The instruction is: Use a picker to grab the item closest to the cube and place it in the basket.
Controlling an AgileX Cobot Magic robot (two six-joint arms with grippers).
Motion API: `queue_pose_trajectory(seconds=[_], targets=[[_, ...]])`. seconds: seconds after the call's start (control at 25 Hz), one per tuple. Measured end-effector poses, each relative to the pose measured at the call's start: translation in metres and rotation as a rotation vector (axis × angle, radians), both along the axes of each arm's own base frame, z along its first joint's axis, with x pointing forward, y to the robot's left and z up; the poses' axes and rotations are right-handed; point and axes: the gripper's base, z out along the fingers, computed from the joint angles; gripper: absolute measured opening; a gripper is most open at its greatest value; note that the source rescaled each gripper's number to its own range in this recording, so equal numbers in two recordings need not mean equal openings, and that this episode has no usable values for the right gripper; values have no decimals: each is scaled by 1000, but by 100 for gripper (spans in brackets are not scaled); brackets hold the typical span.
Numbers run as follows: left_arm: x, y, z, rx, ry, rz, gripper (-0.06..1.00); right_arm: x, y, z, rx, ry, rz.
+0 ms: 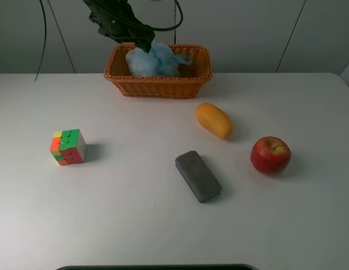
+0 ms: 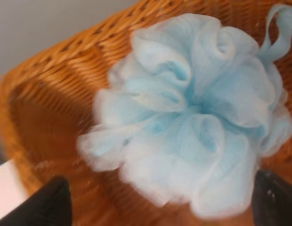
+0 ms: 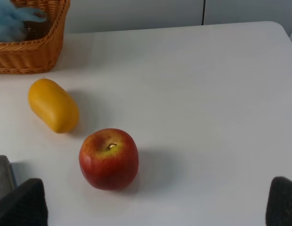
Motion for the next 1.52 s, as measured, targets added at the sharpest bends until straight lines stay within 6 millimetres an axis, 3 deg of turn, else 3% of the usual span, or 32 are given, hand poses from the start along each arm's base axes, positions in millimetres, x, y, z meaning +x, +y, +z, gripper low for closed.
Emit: queue_pose_trajectory(seconds=[0.08,0.24,0.48,0.64,0.72,0.84,1.0,1.12,1.32,1.52], targets=[[-12,10,28,43,7,28,100,0,0,0,0,0,0],[-45,37,104,121,-66,93,100,0,0,0,0,0,0],[-118,90,208,205,-206,243,100,0,0,0,0,0,0],[-172,124,262,204,-362,317,100,0,0,0,0,0,0],[-210,145,288,184,-453,365,100,0,0,0,0,0,0],[-254,174,307,160,-534,438,100,0,0,0,0,0,0],[-314,216,309,152,-587,561,100,0,0,0,0,0,0],[-360,239,292,160,-590,653,100,0,0,0,0,0,0],[-427,249,244,66,-555,717,100,0,0,0,0,0,0],[-463,244,175,-61,-486,742,100,0,0,0,0,0,0]])
